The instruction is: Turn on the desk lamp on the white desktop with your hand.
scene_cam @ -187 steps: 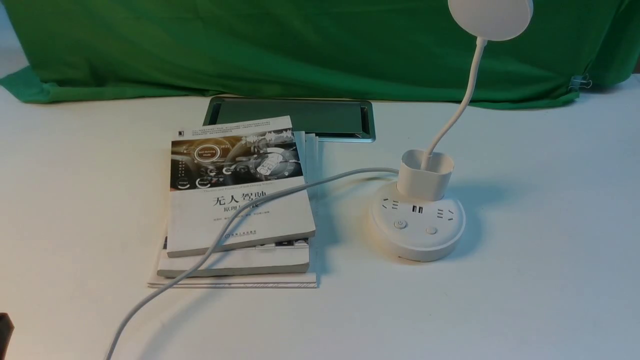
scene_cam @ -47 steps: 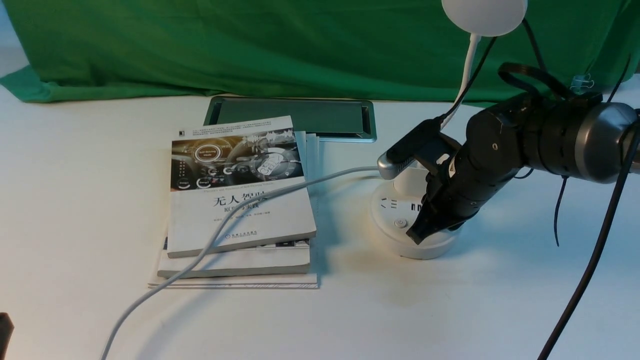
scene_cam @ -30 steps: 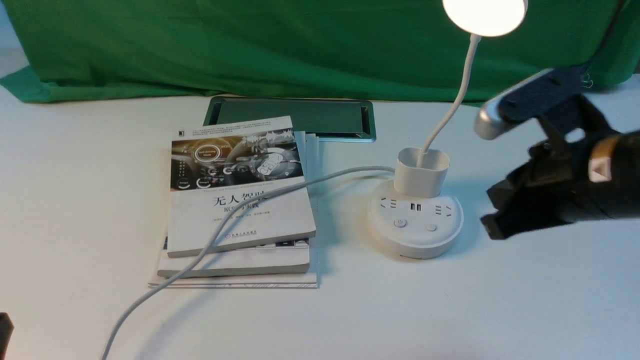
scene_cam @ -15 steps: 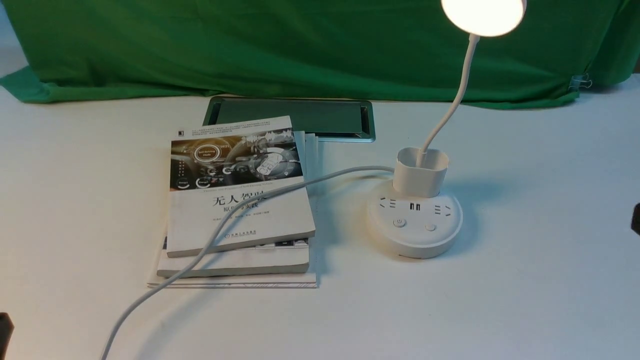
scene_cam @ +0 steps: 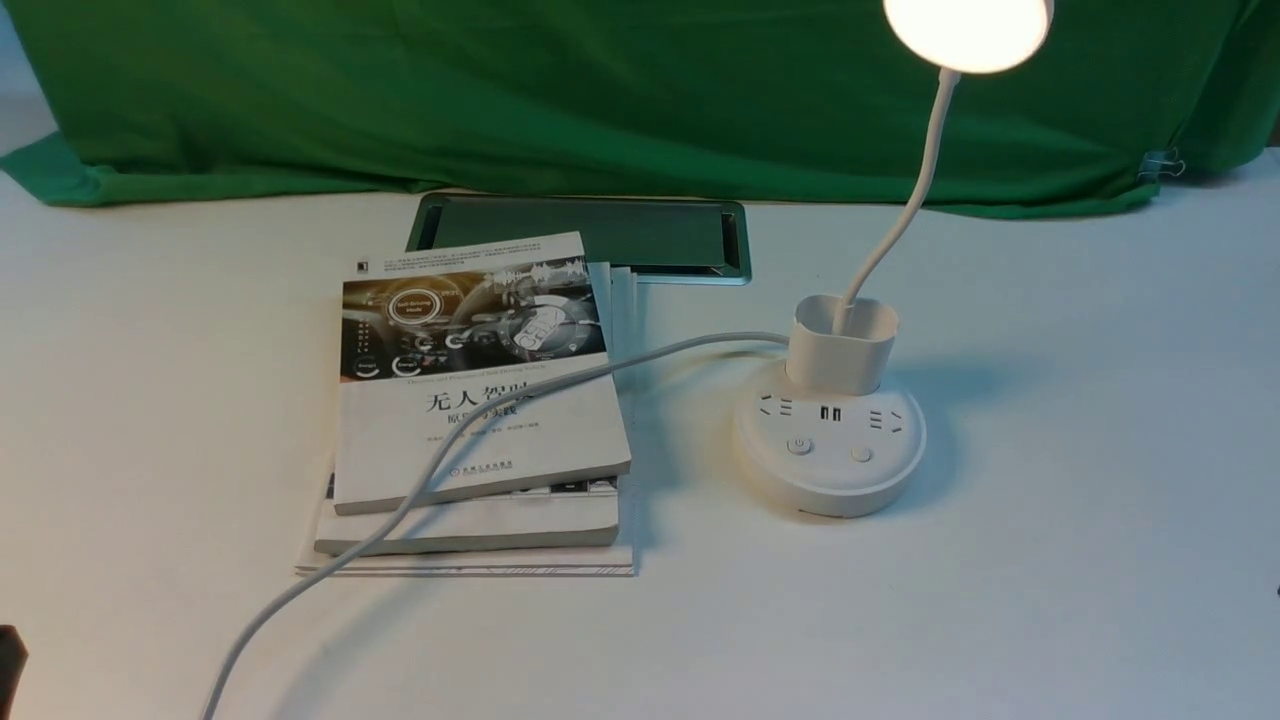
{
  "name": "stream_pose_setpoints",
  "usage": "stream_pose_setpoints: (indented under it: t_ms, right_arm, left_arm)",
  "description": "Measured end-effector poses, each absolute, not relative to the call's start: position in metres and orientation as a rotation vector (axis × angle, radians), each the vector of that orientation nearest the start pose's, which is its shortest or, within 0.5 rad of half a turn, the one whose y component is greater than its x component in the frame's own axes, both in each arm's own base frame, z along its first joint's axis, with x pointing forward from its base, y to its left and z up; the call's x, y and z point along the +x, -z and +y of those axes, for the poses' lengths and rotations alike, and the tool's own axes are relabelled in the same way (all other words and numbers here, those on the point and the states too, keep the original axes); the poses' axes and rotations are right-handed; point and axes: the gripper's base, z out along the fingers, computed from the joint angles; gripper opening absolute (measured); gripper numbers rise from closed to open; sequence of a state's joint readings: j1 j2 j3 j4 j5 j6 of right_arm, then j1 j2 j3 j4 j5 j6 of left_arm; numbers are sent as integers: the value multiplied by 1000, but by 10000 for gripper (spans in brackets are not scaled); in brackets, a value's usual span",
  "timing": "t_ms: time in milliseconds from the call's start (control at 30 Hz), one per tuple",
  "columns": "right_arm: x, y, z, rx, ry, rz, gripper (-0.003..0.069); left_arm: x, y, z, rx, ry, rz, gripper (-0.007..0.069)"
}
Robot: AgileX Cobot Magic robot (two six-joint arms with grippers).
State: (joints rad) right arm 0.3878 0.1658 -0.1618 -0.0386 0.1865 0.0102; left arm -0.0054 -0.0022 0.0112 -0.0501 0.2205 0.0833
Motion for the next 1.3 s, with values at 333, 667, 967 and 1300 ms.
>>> stream_pose_setpoints:
  t_ms: [333,667,967,1300]
  right_arm:
    - [57,-199,0,1,5,1620,150]
    - [56,-191,2,-19,-41,1703,169]
    - [56,-190,2,-2,-60,1710,186]
    - [56,-190,2,2,-64,1710,213]
  left_arm:
    - [56,-190,-1,42,-12,1712,21]
    - [56,-190,-1,42,-12,1712,21]
    - [56,-190,-1,42,-12,1712,21]
    - [56,-190,-1,42,-12,1712,21]
